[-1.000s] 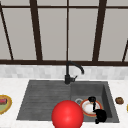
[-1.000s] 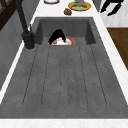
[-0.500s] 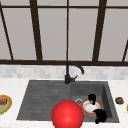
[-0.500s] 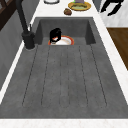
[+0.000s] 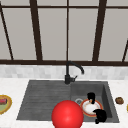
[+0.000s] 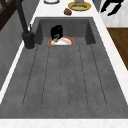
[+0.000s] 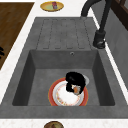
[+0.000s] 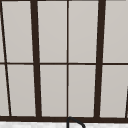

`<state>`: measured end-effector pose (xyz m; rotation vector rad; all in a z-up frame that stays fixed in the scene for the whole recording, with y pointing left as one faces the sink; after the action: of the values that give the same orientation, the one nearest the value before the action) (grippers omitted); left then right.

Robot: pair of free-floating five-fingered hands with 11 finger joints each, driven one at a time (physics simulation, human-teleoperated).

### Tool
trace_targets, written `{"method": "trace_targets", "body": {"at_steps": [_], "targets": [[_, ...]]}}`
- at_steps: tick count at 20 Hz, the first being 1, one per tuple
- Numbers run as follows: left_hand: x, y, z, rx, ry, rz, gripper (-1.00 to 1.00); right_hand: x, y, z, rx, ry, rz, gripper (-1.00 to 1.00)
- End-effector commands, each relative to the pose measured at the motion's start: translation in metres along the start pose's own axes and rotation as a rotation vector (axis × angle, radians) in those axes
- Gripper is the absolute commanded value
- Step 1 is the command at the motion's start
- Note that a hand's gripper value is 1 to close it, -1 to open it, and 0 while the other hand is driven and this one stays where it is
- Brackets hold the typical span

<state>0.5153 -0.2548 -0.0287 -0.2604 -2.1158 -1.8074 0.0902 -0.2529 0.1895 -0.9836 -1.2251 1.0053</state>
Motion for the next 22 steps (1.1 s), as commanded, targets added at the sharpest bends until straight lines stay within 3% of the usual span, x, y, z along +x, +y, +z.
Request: {"method": "trace_targets", "body": {"at_steps": [1, 2, 3, 5, 6, 7, 9, 10, 12, 18, 22], "targets": [[0.002, 0.01, 0.011, -0.081, 0.002, 0.025, 1.0, 0.0, 0.0, 0.0, 0.0, 0.0, 0.0, 0.0], [0.004, 0.004, 0.008, -0.082, 0.035, 0.031, 1.0, 0.0, 0.0, 0.0, 0.0, 0.0, 0.0, 0.0], [0.017, 0.0, 0.008, -0.095, 0.044, 0.022, -1.0, 0.0, 0.0, 0.0, 0.0, 0.0, 0.0, 0.0], [0.024, -0.001, 0.014, -0.076, 0.079, 0.061, -1.0, 0.0, 0.0, 0.0, 0.0, 0.0, 0.0, 0.0], [0.031, -0.007, 0.013, -0.07, 0.088, 0.058, -1.0, 0.0, 0.0, 0.0, 0.0, 0.0, 0.0, 0.0], [0.035, -0.01, 0.014, -0.07, 0.086, 0.064, -1.0, 0.0, 0.0, 0.0, 0.0, 0.0, 0.0, 0.0], [0.036, -0.014, 0.014, -0.046, 0.066, 0.121, -1.0, 0.0, 0.0, 0.0, 0.0, 0.0, 0.0, 0.0], [0.035, -0.013, 0.015, -0.052, 0.061, 0.154, -1.0, 0.0, 0.0, 0.0, 0.0, 0.0, 0.0, 0.0], [0.025, -0.007, 0.014, -0.045, 0.05, 0.199, -1.0, 0.0, 0.0, 0.0, 0.0, 0.0, 0.0, 0.0], [-0.007, -0.002, 0.019, -0.068, 0.036, 0.312, -1.0, 0.0, 0.0, 0.0, 0.0, 0.0, 0.0, 0.0], [-0.034, -0.016, 0.014, -0.061, 0.017, 0.324, -1.0, 0.0, 0.0, 0.0, 0.0, 0.0, 0.0, 0.0]]}}
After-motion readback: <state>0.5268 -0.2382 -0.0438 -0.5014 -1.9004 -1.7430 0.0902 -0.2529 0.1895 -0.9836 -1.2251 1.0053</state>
